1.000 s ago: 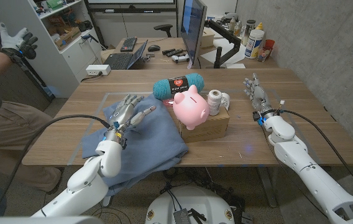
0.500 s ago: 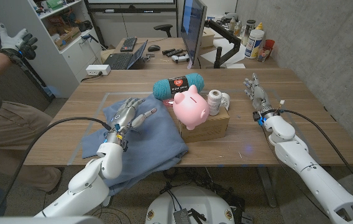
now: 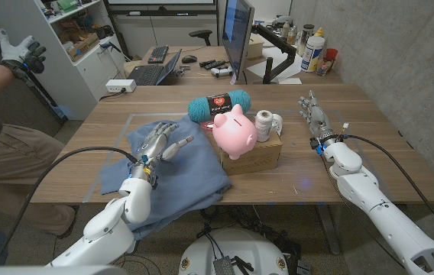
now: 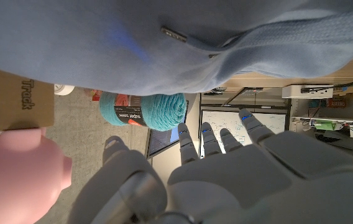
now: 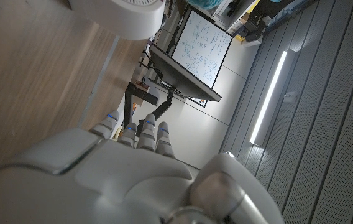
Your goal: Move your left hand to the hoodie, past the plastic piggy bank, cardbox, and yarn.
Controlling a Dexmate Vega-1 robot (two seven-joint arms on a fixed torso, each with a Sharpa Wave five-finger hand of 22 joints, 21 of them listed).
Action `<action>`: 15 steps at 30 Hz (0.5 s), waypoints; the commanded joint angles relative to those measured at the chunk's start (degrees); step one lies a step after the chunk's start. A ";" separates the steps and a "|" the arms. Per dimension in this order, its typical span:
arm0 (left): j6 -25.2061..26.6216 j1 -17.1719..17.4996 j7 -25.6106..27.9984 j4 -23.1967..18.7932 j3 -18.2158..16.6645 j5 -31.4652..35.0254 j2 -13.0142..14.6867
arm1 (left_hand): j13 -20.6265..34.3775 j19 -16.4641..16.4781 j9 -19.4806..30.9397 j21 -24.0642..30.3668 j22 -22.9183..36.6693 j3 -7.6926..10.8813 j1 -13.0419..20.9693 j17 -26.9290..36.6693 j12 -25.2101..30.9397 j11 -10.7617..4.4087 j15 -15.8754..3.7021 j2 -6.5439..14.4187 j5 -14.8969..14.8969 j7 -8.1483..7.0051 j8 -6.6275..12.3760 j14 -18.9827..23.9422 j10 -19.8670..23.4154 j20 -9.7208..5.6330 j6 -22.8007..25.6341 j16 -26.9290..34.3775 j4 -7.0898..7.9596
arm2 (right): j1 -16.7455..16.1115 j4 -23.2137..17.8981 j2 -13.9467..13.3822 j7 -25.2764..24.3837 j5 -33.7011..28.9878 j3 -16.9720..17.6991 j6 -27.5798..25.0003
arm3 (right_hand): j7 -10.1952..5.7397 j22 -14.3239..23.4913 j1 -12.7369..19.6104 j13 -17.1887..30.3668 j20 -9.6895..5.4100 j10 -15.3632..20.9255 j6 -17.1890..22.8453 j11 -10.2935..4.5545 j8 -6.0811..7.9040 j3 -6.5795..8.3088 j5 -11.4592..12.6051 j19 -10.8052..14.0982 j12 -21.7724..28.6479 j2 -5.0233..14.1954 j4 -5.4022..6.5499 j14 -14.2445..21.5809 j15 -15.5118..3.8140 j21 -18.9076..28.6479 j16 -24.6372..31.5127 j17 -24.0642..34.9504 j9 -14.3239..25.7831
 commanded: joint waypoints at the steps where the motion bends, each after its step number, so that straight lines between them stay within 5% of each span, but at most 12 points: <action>1: 0.12 0.86 0.19 -0.38 -0.27 -0.24 0.29 | 0.25 -0.28 0.30 0.04 0.11 -0.34 0.55 0.14 0.33 0.24 0.24 0.09 -0.02 -0.19 -0.20 -0.59 0.18 0.22 -1.01 0.15 -0.05 | 0.06 0.12 0.10 0.07 0.11 -0.12 -0.36 | 0.20 0.35 -0.44 0.24 -0.06 -0.01 0.25 0.20 0.20 -0.30 0.10 -0.19 -0.01 0.18 0.07 -0.43 -0.16 -0.19 0.25 0.15 0.31; 15: 1.06 0.86 0.15 -0.28 0.44 -0.35 -0.05 | 0.25 -0.36 0.30 0.05 0.12 -0.41 0.53 0.15 0.33 0.31 0.32 0.06 -0.05 -0.02 0.06 -0.66 0.22 0.19 -0.72 0.16 0.01 | -0.43 -0.78 -0.58 0.50 0.06 -0.07 -0.64 | 0.19 0.34 -0.30 0.24 -0.06 0.04 0.21 0.24 0.20 -0.17 0.17 -0.21 0.02 0.45 0.06 -0.56 -0.06 -0.18 0.21 0.14 0.31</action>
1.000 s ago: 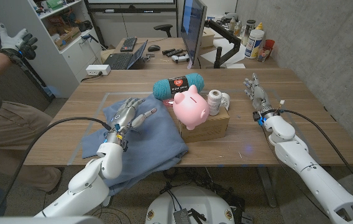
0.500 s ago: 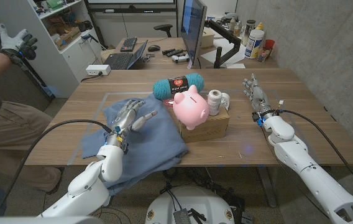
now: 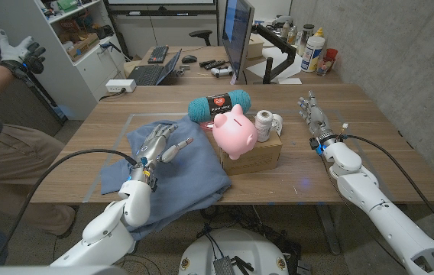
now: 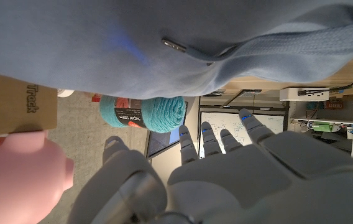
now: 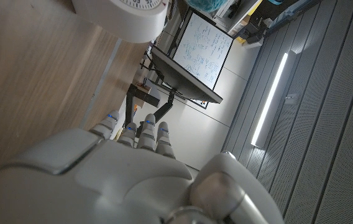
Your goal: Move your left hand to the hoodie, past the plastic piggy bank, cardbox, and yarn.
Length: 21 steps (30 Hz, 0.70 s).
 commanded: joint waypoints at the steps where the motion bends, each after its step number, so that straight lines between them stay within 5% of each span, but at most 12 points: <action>1: 0.24 0.15 -0.13 0.06 0.43 -0.30 0.07 | 0.25 -0.35 0.30 0.06 0.12 -0.42 0.53 0.15 0.31 -0.03 -0.04 0.06 -0.06 -0.06 0.06 -0.32 -0.14 0.18 -0.20 0.16 0.02 | -0.28 -0.51 -0.33 0.19 0.01 0.04 -0.04 | 0.19 0.34 -0.29 0.23 -0.09 0.08 0.19 0.27 0.19 -0.16 0.17 -0.20 0.03 0.46 0.06 -0.57 -0.06 -0.18 0.21 0.14 0.31; 21: -0.43 1.25 -0.18 0.24 -0.60 -1.62 1.21 | 0.26 -0.32 0.31 0.12 0.12 -0.48 0.55 0.15 0.32 -0.14 -0.08 0.07 -0.09 -0.07 0.19 -0.36 -0.07 0.11 -0.17 0.18 0.08 | -0.52 -0.95 -0.16 -0.52 -0.05 0.02 -0.91 | 0.17 0.34 -0.06 0.23 -0.10 -0.01 0.15 0.30 0.19 0.02 0.23 -0.23 0.01 0.78 0.02 -0.61 -0.16 -0.18 0.21 0.12 0.30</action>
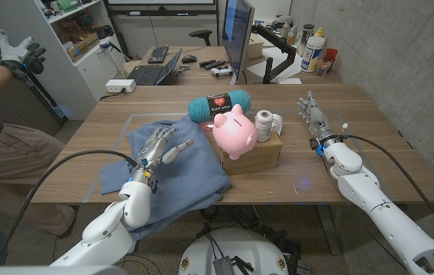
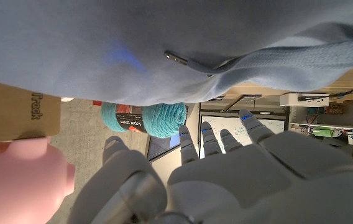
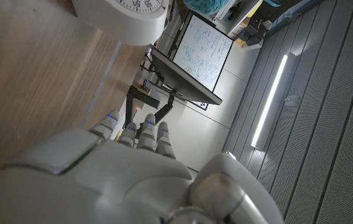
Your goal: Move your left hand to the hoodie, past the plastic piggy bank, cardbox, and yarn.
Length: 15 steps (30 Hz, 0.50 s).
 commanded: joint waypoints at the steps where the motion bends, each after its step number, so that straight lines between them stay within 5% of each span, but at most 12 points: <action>1: -0.50 1.20 0.50 0.02 -0.93 -0.79 0.47 | 0.26 -0.33 0.31 0.11 0.12 -0.25 0.55 0.15 0.32 -0.17 -0.05 0.07 -0.09 0.00 0.20 -0.35 -0.05 0.14 -0.16 0.19 -0.14 | -0.29 -0.44 0.02 -0.63 -0.21 0.00 -0.34 | 0.18 0.34 -0.06 0.24 -0.07 -0.02 0.17 0.30 0.20 0.02 0.23 -0.24 0.01 0.78 0.01 -0.61 -0.13 -0.18 0.22 0.12 0.30; 15: -2.28 1.40 0.21 0.42 -1.35 -1.27 1.48 | 0.27 -0.19 0.31 0.19 0.13 -0.29 0.61 0.15 0.33 -0.12 -0.12 0.09 -0.10 -0.03 0.30 -0.32 0.00 0.07 -0.11 0.23 -0.10 | -0.87 -1.22 -0.38 -1.30 -0.35 0.34 -0.89 | 0.22 0.34 0.00 0.24 -0.04 -0.02 0.16 0.26 0.20 0.02 0.22 -0.24 0.01 0.75 -0.02 -0.60 -0.10 -0.18 0.23 0.11 0.30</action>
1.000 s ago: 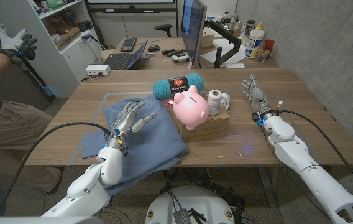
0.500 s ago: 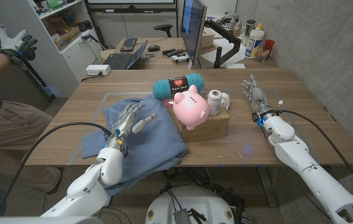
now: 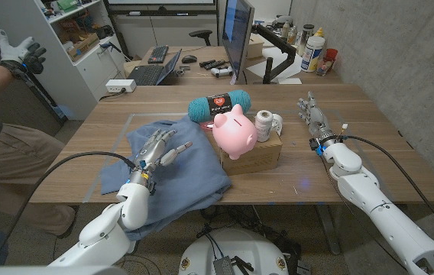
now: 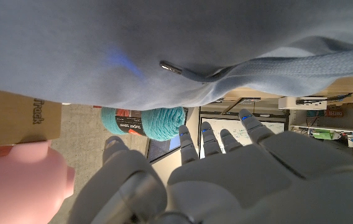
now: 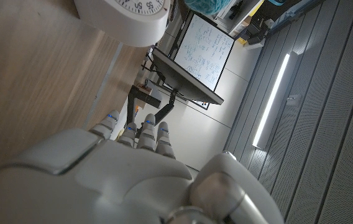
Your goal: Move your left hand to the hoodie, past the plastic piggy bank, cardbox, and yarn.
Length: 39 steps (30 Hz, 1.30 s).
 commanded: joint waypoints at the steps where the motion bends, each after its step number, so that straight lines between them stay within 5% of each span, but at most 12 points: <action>1: -1.21 0.44 0.09 0.24 -0.59 -0.50 0.59 | 0.27 -0.18 0.31 0.20 0.13 -0.30 0.61 0.15 0.34 -0.12 -0.12 0.09 -0.11 0.00 0.30 -0.31 0.02 0.05 -0.11 0.23 -0.10 | -0.38 -0.40 -0.42 -0.47 -0.40 0.28 -0.15 | 0.21 0.34 0.00 0.23 -0.03 -0.02 0.18 0.29 0.21 0.02 0.22 -0.25 0.01 0.75 -0.02 -0.58 -0.08 -0.18 0.24 0.11 0.30; 39: -3.95 1.37 1.86 1.38 -0.51 -1.09 0.01 | 0.28 0.33 0.31 0.36 0.12 -0.37 0.84 0.14 0.57 -0.11 -0.29 0.14 -0.07 0.25 0.78 -0.01 0.89 -0.18 1.11 0.32 -0.07 | -0.88 -1.37 -0.89 -1.00 -0.76 0.30 -0.90 | 0.17 0.34 0.12 0.24 0.00 0.00 0.28 0.29 0.24 0.07 0.22 -0.21 0.04 0.81 -0.07 -0.57 -0.15 -0.15 0.25 0.10 0.30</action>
